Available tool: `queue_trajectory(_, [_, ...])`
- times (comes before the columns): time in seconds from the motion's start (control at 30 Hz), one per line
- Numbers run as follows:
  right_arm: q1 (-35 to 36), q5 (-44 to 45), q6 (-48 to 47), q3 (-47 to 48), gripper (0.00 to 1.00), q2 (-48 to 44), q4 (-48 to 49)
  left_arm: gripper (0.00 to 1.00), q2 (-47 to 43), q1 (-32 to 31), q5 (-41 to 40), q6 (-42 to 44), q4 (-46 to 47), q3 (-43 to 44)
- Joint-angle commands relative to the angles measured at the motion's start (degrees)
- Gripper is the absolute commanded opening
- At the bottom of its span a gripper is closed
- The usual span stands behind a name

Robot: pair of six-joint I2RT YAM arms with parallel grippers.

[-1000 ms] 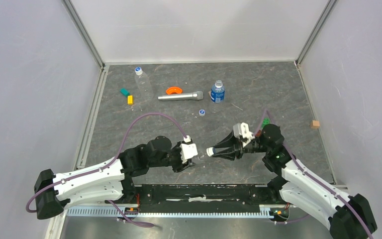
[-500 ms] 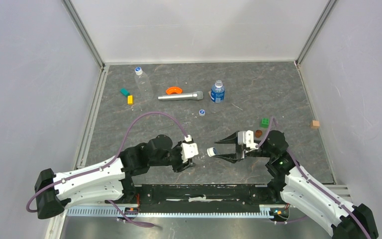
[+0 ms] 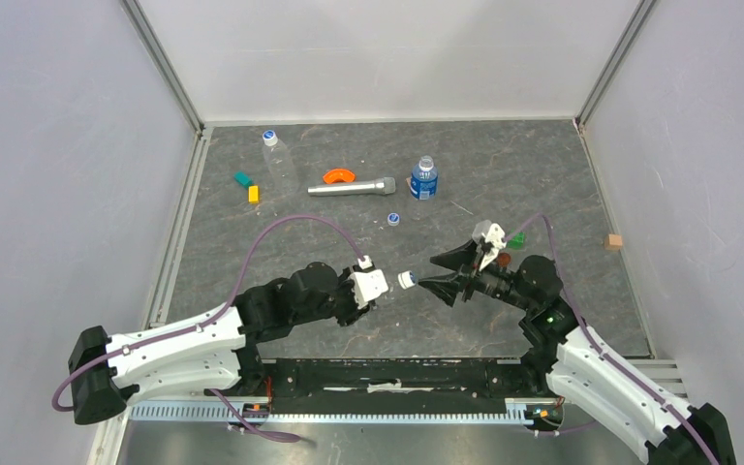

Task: Unscrew the bottle caps
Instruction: Unscrew the bottle cap from the plastic bottle.

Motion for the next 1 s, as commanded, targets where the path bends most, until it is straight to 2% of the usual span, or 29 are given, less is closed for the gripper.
queue_trajectory(0.0, [-0.2,6.0,7.6,6.3,0.68,2.6,-4.7,0.08,0.1,-0.3,-2.9,0.0,2.9,0.8])
queue_trajectory(0.1, [-0.2,8.8,10.8,8.6,0.68,4.0,-7.7,0.08,-0.2,-0.3,-4.0,-0.2,2.9,0.7])
queue_trajectory(0.3, [-0.2,5.1,18.7,7.3,0.68,5.9,-1.0,0.08,-1.0,-0.3,-5.9,-0.5,3.4,-0.5])
queue_trajectory(0.97, [-0.2,1.7,25.4,8.3,0.70,11.5,2.4,0.08,-0.9,-0.3,-5.7,0.0,3.2,-0.9])
